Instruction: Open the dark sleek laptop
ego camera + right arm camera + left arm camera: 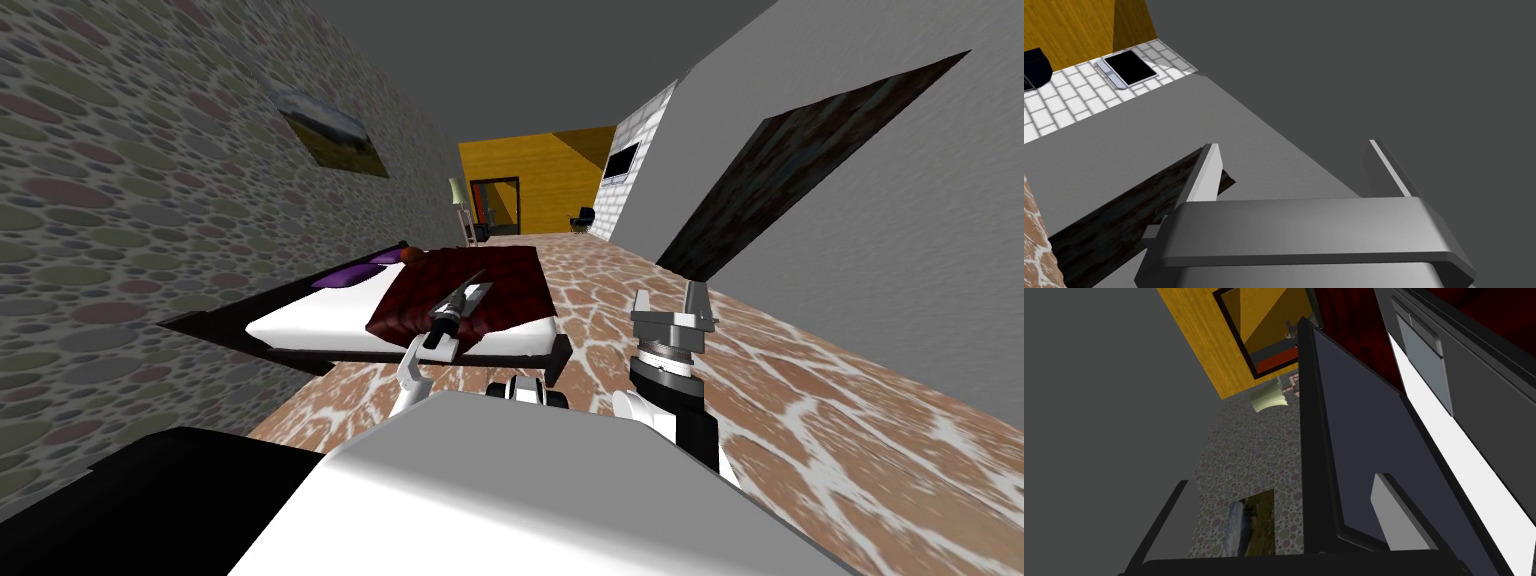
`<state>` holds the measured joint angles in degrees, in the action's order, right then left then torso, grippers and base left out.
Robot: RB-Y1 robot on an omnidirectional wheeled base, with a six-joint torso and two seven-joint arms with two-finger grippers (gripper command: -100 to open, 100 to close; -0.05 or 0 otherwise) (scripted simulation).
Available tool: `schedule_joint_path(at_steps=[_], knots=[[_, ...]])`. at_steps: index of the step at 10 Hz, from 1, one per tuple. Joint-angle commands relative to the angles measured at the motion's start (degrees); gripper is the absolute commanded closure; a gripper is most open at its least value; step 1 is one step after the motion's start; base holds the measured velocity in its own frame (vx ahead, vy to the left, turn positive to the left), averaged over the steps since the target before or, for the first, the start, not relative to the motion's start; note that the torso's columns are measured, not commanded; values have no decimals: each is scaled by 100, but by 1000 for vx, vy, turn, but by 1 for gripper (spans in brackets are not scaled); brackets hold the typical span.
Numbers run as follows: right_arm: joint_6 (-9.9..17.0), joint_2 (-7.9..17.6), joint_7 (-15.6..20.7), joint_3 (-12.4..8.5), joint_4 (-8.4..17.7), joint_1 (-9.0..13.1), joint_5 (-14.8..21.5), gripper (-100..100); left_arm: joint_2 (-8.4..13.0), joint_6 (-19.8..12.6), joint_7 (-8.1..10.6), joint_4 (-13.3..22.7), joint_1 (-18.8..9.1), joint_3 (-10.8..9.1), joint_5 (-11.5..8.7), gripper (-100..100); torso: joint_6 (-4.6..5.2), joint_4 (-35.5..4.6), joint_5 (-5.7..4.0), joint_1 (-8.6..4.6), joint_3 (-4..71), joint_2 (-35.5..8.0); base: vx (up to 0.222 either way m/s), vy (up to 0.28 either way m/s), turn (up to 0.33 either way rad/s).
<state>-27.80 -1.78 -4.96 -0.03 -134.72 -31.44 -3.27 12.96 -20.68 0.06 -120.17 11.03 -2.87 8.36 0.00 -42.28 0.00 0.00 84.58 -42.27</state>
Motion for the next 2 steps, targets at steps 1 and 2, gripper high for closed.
schedule_joint_path(at_steps=[1, 2], knots=[[0, 0, 0, 0, 0, 0, 0, 0, 0, 0, 0, 0, 0, 0, 0, 0, 0, 0, 0, 0, 0, 0, 0, 0, 0], [0, 0, 0, 0, 0, 0, 0, 0, 0, 0, 0, 0, 0, 0, 0, 0, 0, 0, 0, 0, -1, -1, 0, 0, 0]])
